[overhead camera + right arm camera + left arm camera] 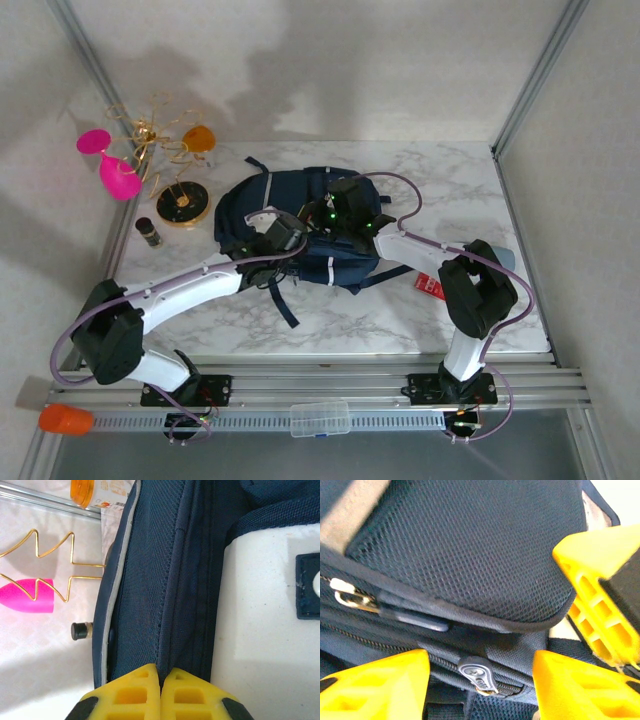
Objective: Pack books, pencil case, and school supplies into a backpack
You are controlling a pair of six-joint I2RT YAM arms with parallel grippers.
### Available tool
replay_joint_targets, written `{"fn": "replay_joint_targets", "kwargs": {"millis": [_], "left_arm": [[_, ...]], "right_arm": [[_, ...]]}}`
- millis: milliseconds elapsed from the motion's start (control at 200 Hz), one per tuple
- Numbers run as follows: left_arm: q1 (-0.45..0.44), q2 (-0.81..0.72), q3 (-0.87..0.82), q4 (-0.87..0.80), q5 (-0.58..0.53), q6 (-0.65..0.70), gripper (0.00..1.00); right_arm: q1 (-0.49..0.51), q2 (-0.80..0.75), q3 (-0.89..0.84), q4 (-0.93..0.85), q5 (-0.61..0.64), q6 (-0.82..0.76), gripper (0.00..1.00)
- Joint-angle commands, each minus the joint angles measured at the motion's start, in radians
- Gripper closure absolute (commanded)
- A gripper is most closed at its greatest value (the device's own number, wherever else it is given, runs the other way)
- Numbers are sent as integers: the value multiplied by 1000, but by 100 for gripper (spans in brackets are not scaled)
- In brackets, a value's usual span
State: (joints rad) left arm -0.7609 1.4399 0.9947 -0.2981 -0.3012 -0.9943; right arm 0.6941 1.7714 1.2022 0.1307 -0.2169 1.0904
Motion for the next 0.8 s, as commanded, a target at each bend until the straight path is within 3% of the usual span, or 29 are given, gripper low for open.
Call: {"fn": "replay_joint_targets", "kwargs": {"millis": [0,180,355,461,616,796], "left_arm": [[17,-64,22,-42,-59,97,40],[48,-136,-26,-78,1,263,35],[59,-191,-71,3,119,448,36],[75,-137,-12,-47,144,386,41],[63,-83,-13,12,209,258,46],[71,-13,-4,-9,98,124,47]], "right_arm": [[-24,-80,20,133,-15,1,100],[-26,-81,24,129,-15,-4,100],[-25,-75,35,121,-24,-7,100],[-25,-68,47,114,-28,-11,100],[-25,-64,40,116,-21,-5,100],[-25,-63,38,119,-16,-4,100]]}}
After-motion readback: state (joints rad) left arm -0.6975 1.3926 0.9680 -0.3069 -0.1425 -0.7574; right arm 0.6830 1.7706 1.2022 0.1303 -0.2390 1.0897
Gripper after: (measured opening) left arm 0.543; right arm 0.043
